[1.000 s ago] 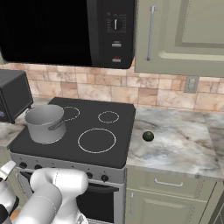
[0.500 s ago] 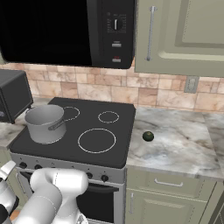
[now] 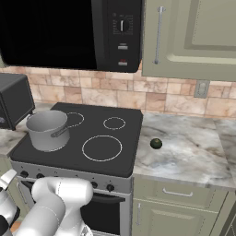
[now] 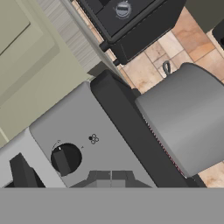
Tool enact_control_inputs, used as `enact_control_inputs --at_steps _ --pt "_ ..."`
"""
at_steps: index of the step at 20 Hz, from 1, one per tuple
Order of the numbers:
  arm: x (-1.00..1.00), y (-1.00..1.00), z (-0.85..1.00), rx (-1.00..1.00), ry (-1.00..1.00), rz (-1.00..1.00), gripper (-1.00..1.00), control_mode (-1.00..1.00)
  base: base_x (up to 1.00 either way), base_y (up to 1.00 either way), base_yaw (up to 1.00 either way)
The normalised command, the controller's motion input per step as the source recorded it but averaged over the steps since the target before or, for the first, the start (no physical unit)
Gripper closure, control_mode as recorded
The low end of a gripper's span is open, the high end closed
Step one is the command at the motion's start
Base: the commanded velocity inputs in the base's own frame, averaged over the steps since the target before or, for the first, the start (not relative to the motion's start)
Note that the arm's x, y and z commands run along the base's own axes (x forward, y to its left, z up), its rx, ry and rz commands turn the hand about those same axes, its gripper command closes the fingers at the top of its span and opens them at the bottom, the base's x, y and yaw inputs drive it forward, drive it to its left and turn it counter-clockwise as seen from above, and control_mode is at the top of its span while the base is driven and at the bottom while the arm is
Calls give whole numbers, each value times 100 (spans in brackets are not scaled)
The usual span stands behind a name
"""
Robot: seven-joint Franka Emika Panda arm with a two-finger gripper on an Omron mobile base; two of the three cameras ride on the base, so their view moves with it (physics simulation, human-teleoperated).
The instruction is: Turn on the burner for the pot on the stove. Wait thirty seconds for the pot to heat up. Then add the squash to the pot.
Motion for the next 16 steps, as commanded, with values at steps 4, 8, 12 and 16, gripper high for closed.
enact_control_inputs --at_steps 4,8,12,16 --pt "0 0 0 0 0 0 100 -100 0 0 0" --pt "0 0 0 0 0 0 100 -100 0 0 0" --pt "0 0 0 0 0 0 100 -100 0 0 0" --pt "0 0 0 0 0 0 100 -100 0 0 0"
